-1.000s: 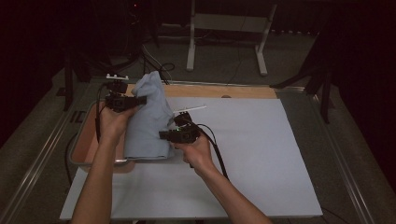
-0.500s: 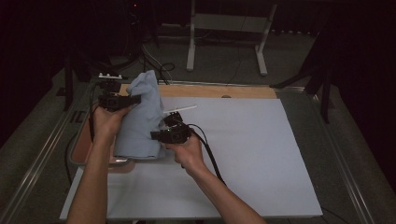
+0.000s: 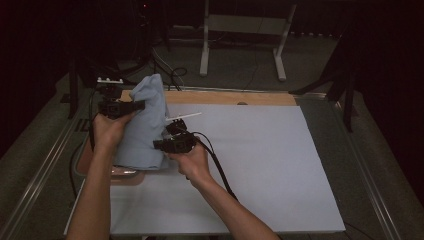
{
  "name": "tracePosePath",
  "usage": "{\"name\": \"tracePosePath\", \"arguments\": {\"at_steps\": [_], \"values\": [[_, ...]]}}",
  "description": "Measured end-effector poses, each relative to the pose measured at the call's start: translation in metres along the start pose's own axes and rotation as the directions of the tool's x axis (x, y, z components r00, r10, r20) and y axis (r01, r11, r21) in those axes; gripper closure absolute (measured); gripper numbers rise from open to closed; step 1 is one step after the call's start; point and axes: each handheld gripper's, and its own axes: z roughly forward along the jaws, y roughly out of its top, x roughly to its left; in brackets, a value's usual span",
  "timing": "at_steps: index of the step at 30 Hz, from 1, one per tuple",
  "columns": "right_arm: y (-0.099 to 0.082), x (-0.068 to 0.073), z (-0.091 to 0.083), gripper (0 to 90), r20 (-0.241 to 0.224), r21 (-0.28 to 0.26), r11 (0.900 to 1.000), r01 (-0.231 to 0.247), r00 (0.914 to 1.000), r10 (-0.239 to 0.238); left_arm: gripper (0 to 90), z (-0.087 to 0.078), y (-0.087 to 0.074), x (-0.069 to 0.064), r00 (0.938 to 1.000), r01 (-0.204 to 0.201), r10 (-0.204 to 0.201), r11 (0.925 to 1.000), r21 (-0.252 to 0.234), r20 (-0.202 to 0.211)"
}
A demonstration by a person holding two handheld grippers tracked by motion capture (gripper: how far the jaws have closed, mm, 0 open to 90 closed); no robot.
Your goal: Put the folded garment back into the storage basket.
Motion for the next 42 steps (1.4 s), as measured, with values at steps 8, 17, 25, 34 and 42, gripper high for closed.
{"name": "tracePosePath", "arguments": {"at_steps": [8, 17, 25, 34, 42], "values": [[0.002, 0.003, 0.007, 82.1, -0.007, 0.001, 1.0000, -0.007, 1.0000, 0.007, 82.3, -0.005, 0.000, 0.004, 0.9999, 0.006, -0.006, 0.9999, -0.008, -0.008], [0.003, 0.007, 0.014, 82.0, -0.011, 0.005, 1.0000, -0.006, 0.9999, 0.006, 82.4, -0.007, 0.000, 0.008, 0.9998, 0.009, -0.009, 0.9999, -0.007, -0.017], [0.004, 0.010, 0.022, 82.1, -0.011, 0.009, 0.9999, -0.011, 0.9999, 0.011, 82.4, -0.009, -0.001, 0.011, 0.9996, 0.007, -0.007, 0.9999, -0.012, -0.028], [0.004, 0.013, 0.029, 82.1, -0.012, 0.016, 0.9998, -0.008, 0.9999, 0.008, 82.4, -0.011, -0.001, 0.015, 0.9993, 0.007, -0.008, 0.9999, -0.013, -0.036], [0.006, 0.016, 0.035, 82.0, -0.012, 0.021, 0.9998, 0.001, 0.9999, -0.001, 82.4, -0.014, -0.001, 0.020, 0.9989, 0.009, -0.010, 0.9999, -0.012, -0.045]]}}
